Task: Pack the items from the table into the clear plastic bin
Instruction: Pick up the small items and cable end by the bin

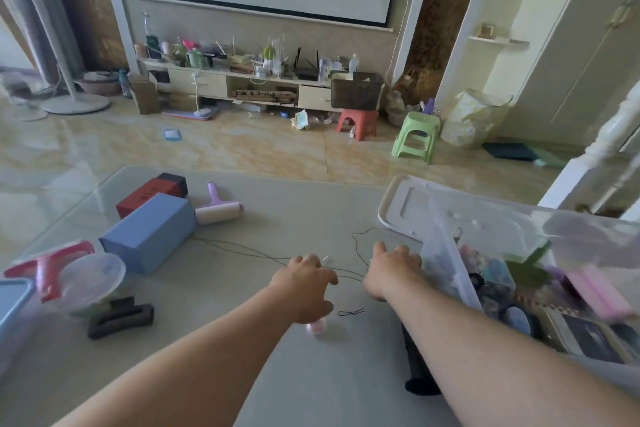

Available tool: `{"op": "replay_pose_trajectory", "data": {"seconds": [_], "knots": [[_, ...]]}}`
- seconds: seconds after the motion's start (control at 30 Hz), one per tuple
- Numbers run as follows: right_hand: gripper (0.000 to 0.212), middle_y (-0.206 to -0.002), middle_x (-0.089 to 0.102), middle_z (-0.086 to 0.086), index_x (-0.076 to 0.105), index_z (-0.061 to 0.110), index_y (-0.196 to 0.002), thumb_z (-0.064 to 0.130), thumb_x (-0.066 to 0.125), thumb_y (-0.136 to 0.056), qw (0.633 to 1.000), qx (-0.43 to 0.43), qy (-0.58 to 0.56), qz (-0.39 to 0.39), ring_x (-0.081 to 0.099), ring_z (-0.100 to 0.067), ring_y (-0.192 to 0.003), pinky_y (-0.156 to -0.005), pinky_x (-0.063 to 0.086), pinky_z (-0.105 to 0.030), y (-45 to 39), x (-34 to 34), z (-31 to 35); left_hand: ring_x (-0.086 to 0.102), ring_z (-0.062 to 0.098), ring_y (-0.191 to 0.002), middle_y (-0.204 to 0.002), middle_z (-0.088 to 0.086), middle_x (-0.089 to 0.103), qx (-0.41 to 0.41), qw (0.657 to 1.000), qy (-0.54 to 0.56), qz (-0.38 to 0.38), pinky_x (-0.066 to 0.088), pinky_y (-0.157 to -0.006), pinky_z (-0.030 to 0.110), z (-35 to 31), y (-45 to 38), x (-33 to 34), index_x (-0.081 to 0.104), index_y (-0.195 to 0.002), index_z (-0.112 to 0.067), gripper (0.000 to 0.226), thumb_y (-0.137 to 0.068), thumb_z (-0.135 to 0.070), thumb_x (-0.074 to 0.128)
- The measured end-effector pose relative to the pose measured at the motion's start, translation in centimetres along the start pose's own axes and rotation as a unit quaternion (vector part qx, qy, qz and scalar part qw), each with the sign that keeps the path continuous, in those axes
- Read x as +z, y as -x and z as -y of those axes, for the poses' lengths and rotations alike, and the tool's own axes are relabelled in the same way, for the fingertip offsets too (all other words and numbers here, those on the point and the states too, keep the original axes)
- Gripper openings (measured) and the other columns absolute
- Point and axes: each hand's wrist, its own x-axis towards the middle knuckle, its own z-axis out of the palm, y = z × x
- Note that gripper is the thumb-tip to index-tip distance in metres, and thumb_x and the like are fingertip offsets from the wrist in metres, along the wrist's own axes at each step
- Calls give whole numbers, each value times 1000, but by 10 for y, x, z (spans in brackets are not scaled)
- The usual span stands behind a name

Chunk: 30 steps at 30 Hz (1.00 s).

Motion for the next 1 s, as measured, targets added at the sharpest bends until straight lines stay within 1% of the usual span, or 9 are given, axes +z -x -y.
{"op": "replay_pose_trajectory", "data": {"seconds": [0.13,0.23,0.3,0.47,0.63,0.73,0.83,0.93,1.0], "knots": [[77,-152,42,-19,22,22,-158,29,55,-89,998,47,49,4,32,-40,-139,-108,40,-48,-38,14,5,34,34,-137,-155,9,28,-41,998,9,-37,39,-106,44,8,-37,7,37,-149,-41,63,-90,-37,58],[71,-151,48,-14,27,22,-157,25,51,-91,996,41,80,9,30,-38,-140,-110,36,-47,-36,17,2,41,37,-128,-146,14,38,-85,995,42,-41,44,-102,45,8,-39,8,31,-152,-37,66,-91,-23,51],[62,-151,51,-12,40,23,-152,24,53,-92,990,52,127,27,34,-37,-141,-109,35,-46,-59,38,20,44,36,-122,-135,14,47,-88,993,75,-14,47,-99,44,36,-61,40,36,-149,-29,62,-89,-16,48],[39,-135,64,-10,67,21,-128,10,53,-94,991,23,128,-28,56,-32,-127,-98,46,-41,-62,29,13,51,32,-112,-117,13,56,-75,990,75,-94,46,-83,37,39,-60,32,53,-118,-12,31,-89,-2,47],[25,-114,69,-13,68,13,-114,3,57,-93,993,-39,98,-43,66,-33,-100,-83,56,-37,-66,31,18,60,35,-105,-110,15,62,-91,990,63,-89,50,-78,39,39,-59,33,67,-107,-6,20,-94,-3,52],[24,-103,68,-7,73,22,-99,5,58,-91,994,-92,59,-30,66,-30,-91,-80,57,-33,-66,35,23,61,35,-105,-110,14,63,-97,990,61,-80,49,-76,39,36,-59,31,68,-106,-6,24,-93,1,50],[17,-98,67,1,66,29,-82,12,62,-86,991,-127,37,-9,65,-24,-91,-75,53,-29,-68,37,23,65,35,-102,-108,12,65,-90,993,41,-61,46,-71,35,31,-57,27,68,-96,-9,25,-89,4,48],[16,-101,58,6,62,33,-96,25,71,-86,990,-138,34,11,61,-21,-97,-78,50,-29,-68,33,18,60,32,-87,-104,10,65,-90,994,50,-39,45,-67,33,32,-56,24,48,-70,-15,24,-88,0,49],[29,-102,53,4,62,29,-112,29,74,-86,991,-127,38,21,56,-21,-97,-79,47,-28,-69,29,15,60,33,-87,-102,10,63,-85,994,58,-33,45,-66,34,35,-56,23,46,-71,-16,23,-90,-3,50]]}}
